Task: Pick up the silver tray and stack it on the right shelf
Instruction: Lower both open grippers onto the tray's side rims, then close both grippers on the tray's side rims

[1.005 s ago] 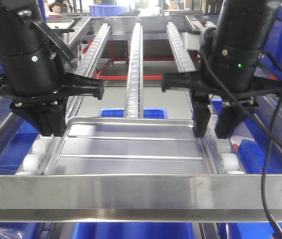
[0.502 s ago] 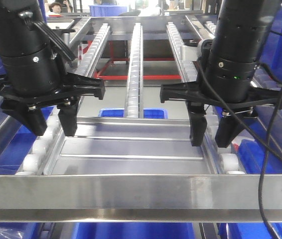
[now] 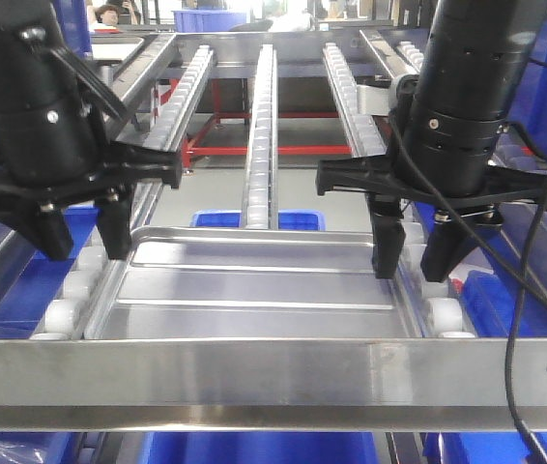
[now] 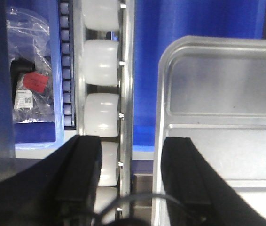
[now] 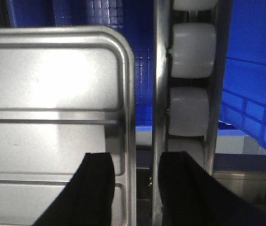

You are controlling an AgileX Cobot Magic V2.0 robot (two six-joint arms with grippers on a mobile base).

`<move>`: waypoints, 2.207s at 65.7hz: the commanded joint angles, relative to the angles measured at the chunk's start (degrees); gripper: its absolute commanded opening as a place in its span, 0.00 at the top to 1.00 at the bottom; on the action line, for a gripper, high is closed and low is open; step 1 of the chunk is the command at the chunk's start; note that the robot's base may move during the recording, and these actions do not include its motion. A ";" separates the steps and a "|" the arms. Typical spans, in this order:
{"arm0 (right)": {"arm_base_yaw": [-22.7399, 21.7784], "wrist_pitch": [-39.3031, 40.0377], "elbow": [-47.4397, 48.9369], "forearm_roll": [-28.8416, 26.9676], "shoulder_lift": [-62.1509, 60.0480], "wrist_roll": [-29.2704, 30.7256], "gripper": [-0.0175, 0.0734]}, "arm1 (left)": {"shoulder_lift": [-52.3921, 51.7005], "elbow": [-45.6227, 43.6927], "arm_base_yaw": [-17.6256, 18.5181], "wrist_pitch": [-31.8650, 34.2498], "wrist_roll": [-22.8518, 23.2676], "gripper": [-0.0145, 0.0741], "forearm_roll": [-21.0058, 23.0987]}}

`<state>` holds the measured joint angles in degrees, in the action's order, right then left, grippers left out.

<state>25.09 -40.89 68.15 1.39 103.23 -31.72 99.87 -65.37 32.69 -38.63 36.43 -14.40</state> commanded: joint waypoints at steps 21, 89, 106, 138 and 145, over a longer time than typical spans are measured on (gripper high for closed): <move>-0.43 4.27 1.76 0.48 -2.35 -0.05 0.40 | -0.40 -1.73 0.38 1.50 0.33 0.57 -0.22; -0.24 4.26 1.65 0.21 -1.51 -0.05 0.40 | -0.35 -1.73 0.38 2.87 -1.35 0.57 1.26; -0.24 4.20 1.65 0.21 -1.45 -0.05 0.40 | 2.83 -1.73 0.38 1.49 -1.35 0.57 2.05; -0.24 5.67 0.51 -0.22 -0.34 0.43 0.49 | 2.93 -1.73 0.38 1.65 -1.35 0.58 2.45; -0.24 5.74 0.51 -0.22 -0.34 0.43 0.60 | 2.93 -1.73 0.38 1.65 -1.35 0.67 2.82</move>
<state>25.09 -36.44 67.57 0.61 104.99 -31.72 104.90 -65.85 32.69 -37.26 35.00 -11.96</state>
